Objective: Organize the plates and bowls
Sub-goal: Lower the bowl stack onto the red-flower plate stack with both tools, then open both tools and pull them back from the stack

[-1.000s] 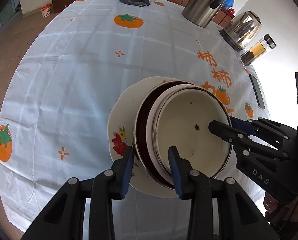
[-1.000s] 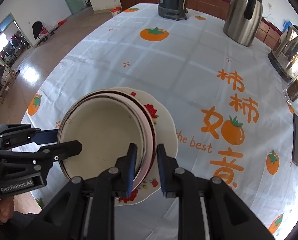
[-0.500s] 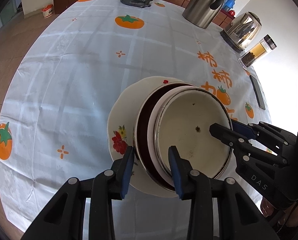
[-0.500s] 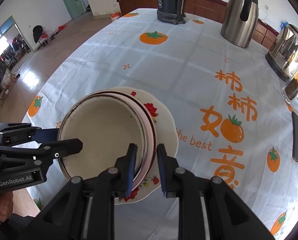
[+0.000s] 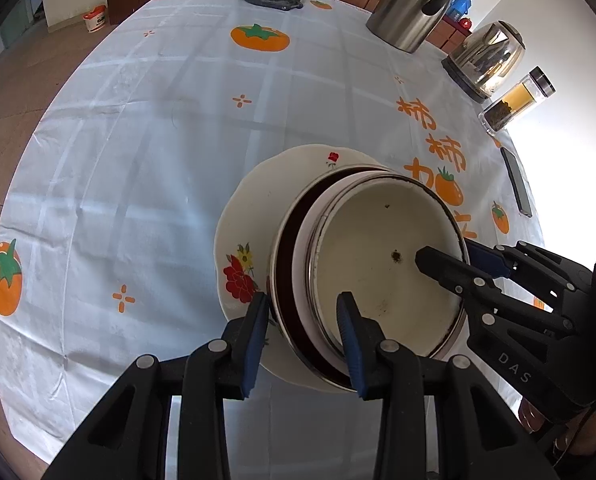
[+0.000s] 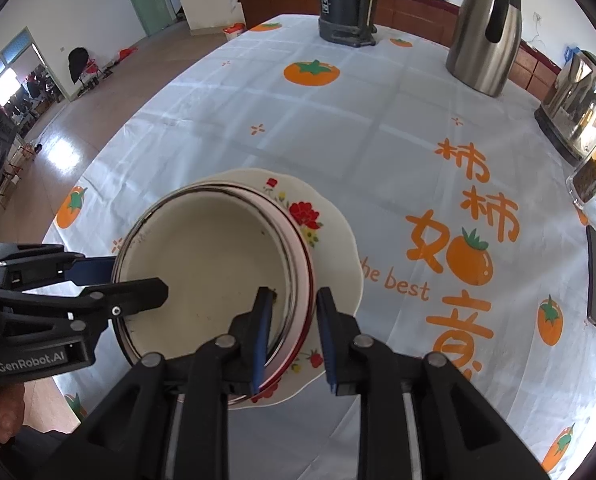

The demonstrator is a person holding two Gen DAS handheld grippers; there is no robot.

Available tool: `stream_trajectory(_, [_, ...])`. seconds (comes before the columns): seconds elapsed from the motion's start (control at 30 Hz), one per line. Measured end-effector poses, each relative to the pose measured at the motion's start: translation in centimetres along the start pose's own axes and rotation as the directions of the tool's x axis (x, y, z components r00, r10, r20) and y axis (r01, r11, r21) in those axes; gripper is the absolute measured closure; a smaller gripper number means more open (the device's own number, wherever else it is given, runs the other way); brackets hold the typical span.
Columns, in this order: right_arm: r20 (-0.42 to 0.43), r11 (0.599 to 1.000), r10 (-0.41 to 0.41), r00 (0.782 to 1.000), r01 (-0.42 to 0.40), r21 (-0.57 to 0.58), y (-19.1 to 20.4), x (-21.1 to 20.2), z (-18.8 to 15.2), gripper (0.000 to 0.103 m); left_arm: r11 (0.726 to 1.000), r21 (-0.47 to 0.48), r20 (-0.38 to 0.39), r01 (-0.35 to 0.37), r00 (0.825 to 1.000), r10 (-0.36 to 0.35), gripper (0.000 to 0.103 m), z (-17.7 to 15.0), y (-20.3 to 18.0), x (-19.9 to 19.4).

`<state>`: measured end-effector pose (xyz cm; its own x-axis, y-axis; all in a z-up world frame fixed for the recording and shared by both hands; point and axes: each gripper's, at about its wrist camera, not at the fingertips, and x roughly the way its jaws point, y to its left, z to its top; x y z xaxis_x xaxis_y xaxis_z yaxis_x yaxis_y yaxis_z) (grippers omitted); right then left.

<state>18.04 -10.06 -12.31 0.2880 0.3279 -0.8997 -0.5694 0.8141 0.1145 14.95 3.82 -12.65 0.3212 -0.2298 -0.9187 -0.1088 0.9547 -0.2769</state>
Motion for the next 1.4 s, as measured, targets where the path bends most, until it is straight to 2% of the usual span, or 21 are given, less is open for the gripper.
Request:
stream_trajectory(0.17, [-0.002,1.0,-0.005,1.0,0.005,0.003,-0.2,0.0,-0.2,0.078,1.0,-0.001,0.016,-0.016,1.0,0.016,0.06,-0.1,0.0,-0.4])
stream_trajectory(0.2, [0.001,1.0,-0.009,1.0,0.009,0.003,-0.2,0.0,-0.3,0.069,1.0,0.001,0.03,-0.027,0.999,0.027,0.057,-0.1,0.0,-0.7])
stream_trajectory(0.23, [0.007,1.0,-0.013,1.0,0.012,0.007,-0.2,-0.1,-0.3,0.053,0.999,0.001,0.041,-0.035,0.999,0.035,0.049,0.0,0.0,-1.0])
stream_trajectory(0.27, [0.025,1.0,-0.004,1.0,0.004,0.017,-0.4,-0.4,-0.5,0.045,0.999,-0.003,0.059,-0.039,0.998,0.039,0.044,0.0,0.0,-1.3])
stream_trajectory(0.3, [0.039,1.0,0.008,0.999,-0.009,0.023,-0.4,-0.7,-0.6,0.039,0.999,-0.008,0.076,-0.04,0.996,0.041,0.042,0.1,0.1,-1.7])
stream_trajectory(0.53, [0.1,0.999,0.001,0.995,-0.004,0.034,-0.1,-3.2,-1.7,0.038,0.994,0.046,0.174,-0.098,0.981,0.088,0.042,-0.5,-1.0,-4.4])
stream_trajectory(0.6, [0.125,0.999,-0.018,0.992,0.012,0.045,-0.2,-4.2,-2.1,0.037,0.991,0.07,0.213,-0.118,0.972,0.1,0.042,-0.8,-1.5,-5.5])
stream_trajectory(0.63, [0.14,0.998,-0.033,0.99,0.027,0.05,-0.2,-4.9,-2.4,0.037,0.987,0.083,0.249,-0.135,0.962,0.11,0.042,-1.1,-1.9,-6.5])
stream_trajectory(0.67, [0.171,0.997,-0.063,0.983,0.055,0.054,-0.2,-6.1,-2.7,0.037,0.985,0.093,0.279,-0.146,0.953,0.115,0.042,-1.3,-2.2,-7.2])
stream_trajectory(0.7, [0.201,0.996,-0.081,0.976,0.071,0.056,-0.1,-7.0,-2.9,0.037,0.979,0.114,0.326,-0.169,0.937,0.124,0.042,-1.7,-2.7,-8.3])
stream_trajectory(0.73, [0.232,0.995,-0.094,0.968,0.083,0.059,0.0,-8.0,-3.1,0.035,0.973,0.134,0.367,-0.191,0.921,0.13,0.039,-2.1,-3.2,-9.4])
stream_trajectory(0.77, [0.28,0.993,-0.111,0.954,0.095,0.07,0.1,-9.6,-3.4,0.033,0.969,0.142,0.393,-0.205,0.91,0.135,0.032,-2.3,-3.5,-10.1])
stream_trajectory(0.83, [0.347,0.989,-0.144,0.927,0.119,0.092,0.2,-11.7,-3.7,0.025,0.964,0.149,0.451,-0.222,0.883,0.134,0.027,-2.9,-3.9,-11.8])
stream_trajectory(0.97, [0.458,0.979,-0.2,0.866,0.162,0.121,0.9,-15.7,-4.3,0.022,0.966,0.151,0.511,-0.208,0.853,0.104,0.026,-3.6,-4.6,-14.5])
stream_trajectory(1.0, [0.497,0.977,-0.214,0.841,0.175,0.124,1.3,-16.9,-4.6,0.018,0.966,0.147,0.525,-0.213,0.844,0.106,0.026,-3.8,-4.7,-15.0])
stream_trajectory(1.03, [0.517,0.975,-0.222,0.826,0.183,0.126,1.6,-17.5,-4.8,0.013,0.966,0.145,0.538,-0.216,0.836,0.106,0.026,-3.9,-4.8,-15.5])
stream_trajectory(1.1, [0.568,0.971,-0.239,0.787,0.203,0.127,2.4,-19.0,-5.3,0.01,0.966,0.148,0.553,-0.213,0.827,0.098,0.024,-4.4,-5.1,-16.2])
stream_trajectory(1.2, [0.593,0.971,-0.237,0.77,0.205,0.121,3.2,-20.0,-5.7,0.01,0.966,0.152,0.564,-0.209,0.821,0.089,0.024,-5.0,-5.3,-16.9])
stream_trajectory(1.4, [0.602,0.97,-0.241,0.761,0.204,0.13,3.7,-21.1,-6.8,0.009,0.965,0.157,0.582,-0.211,0.809,0.082,0.024,-6.1,-5.7,-18.0])
